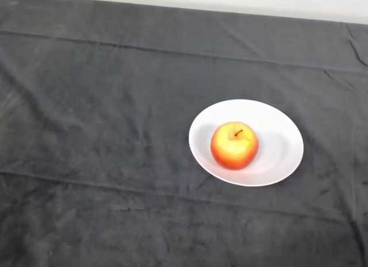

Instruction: Move the apple to the plate

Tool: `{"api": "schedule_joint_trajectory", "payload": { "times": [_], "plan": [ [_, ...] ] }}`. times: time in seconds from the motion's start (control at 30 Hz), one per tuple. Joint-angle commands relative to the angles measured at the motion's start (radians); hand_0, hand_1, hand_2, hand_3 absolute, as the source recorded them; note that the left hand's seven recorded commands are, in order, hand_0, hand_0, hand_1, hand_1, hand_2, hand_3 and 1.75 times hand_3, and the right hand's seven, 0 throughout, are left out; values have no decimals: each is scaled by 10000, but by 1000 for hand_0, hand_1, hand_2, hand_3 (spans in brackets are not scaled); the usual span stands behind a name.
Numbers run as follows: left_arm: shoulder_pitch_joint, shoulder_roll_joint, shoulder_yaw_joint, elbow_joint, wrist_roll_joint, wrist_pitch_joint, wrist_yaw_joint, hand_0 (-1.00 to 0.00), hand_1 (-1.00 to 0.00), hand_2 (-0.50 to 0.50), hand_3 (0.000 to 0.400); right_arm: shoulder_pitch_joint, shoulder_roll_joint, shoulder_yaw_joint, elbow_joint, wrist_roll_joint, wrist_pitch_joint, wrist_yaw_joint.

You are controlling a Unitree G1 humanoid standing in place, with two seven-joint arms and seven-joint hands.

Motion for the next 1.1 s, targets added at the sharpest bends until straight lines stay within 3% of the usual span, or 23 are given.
{"api": "schedule_joint_trajectory", "payload": {
  "times": [0.03, 1.1],
  "plan": [
    [166, 433, 423, 446, -216, -215, -161, 0, 0, 0, 0, -27, -246, -140, 58, -28, -47, -30],
    [-686, 115, 1474, 1568, 173, -257, -845, 0, 0, 0, 0, -51, -273, -149, 130, -30, -53, 8]
  ]
}}
